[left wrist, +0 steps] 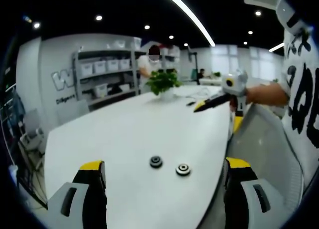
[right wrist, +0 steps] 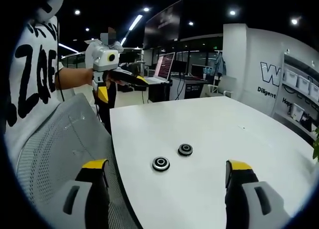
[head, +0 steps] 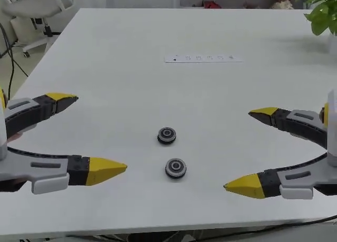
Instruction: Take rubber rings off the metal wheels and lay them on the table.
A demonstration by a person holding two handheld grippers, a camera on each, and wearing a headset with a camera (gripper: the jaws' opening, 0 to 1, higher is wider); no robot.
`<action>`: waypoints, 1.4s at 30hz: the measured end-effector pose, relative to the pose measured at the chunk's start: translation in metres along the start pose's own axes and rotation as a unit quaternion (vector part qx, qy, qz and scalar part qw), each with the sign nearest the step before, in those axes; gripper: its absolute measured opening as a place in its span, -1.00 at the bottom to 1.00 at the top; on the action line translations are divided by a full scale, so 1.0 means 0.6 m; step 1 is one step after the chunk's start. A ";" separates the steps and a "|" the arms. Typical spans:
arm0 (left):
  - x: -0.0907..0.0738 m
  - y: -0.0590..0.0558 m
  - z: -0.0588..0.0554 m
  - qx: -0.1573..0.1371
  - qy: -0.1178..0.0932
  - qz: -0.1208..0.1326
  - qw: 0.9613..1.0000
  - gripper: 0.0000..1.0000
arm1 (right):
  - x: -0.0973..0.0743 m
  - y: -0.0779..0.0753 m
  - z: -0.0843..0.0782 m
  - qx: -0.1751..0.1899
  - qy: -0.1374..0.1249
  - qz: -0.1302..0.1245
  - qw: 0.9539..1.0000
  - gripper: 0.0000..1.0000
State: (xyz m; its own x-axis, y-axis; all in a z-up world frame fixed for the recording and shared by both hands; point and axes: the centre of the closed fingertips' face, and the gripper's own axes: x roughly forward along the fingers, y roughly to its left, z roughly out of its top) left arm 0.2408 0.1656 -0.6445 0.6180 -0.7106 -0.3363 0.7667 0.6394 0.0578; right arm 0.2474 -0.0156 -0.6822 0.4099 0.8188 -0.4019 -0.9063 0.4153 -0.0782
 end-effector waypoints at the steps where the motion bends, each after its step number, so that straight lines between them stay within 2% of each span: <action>1: 0.000 0.000 -0.001 0.000 0.000 0.000 1.000 1.00 | 0.000 0.001 0.000 0.000 0.000 0.001 1.000 0.88; 9: -0.001 -0.002 -0.007 -0.001 0.003 0.000 1.000 1.00 | 0.001 0.002 0.000 0.001 -0.001 0.004 1.000 0.85; 19: -0.001 0.005 -0.004 0.003 0.002 0.003 1.000 1.00 | 0.006 -0.003 0.005 -0.006 -0.003 0.009 1.000 0.82; 35: 0.018 0.019 0.007 0.015 0.001 -0.010 1.000 1.00 | 0.024 -0.007 0.012 -0.018 0.001 0.030 0.999 0.74; 42: 0.030 0.021 0.003 0.019 0.005 -0.024 1.000 0.99 | 0.035 -0.011 0.014 -0.024 0.005 0.041 0.999 0.72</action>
State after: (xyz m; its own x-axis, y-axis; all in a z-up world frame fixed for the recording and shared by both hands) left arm 0.2621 0.1606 -0.6484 0.5786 -0.7369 -0.3496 0.8016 0.5928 0.0773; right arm 0.2630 0.0021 -0.6825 0.3338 0.8449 -0.4180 -0.9405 0.3282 -0.0876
